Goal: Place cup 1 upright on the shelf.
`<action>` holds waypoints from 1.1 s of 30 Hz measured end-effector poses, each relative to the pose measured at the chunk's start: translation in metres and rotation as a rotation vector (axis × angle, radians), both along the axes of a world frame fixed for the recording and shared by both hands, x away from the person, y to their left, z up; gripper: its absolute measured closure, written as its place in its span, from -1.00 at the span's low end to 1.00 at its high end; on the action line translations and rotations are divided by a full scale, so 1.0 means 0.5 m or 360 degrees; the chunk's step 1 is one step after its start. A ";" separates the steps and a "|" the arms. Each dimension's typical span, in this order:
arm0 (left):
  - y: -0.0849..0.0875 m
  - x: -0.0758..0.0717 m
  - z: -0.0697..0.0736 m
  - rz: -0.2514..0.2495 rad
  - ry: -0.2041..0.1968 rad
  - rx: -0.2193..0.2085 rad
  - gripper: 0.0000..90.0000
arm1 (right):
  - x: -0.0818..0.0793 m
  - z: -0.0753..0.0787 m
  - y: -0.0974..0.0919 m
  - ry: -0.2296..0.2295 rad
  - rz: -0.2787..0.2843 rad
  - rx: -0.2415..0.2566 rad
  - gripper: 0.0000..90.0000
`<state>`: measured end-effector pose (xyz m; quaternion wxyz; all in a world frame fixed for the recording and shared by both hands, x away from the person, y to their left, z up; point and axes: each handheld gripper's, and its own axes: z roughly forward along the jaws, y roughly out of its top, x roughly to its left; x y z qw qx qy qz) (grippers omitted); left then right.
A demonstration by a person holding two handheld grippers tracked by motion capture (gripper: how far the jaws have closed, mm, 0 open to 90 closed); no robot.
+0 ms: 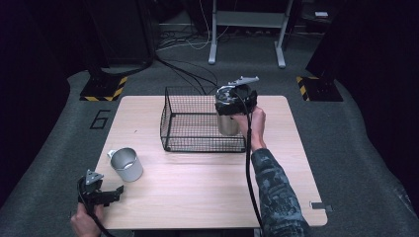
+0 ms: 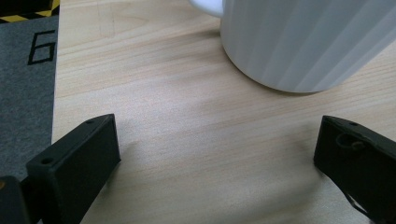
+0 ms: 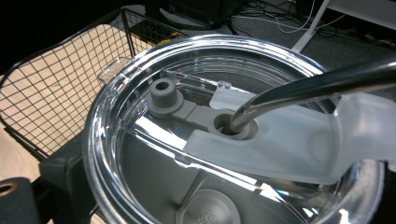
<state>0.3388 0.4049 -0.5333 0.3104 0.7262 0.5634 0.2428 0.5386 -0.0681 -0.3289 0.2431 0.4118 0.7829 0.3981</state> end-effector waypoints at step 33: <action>0.000 0.000 0.000 0.0001 0.0004 -0.0001 -1.00 | 0.041 -0.125 0.044 0.0161 -0.0075 -0.0031 -0.93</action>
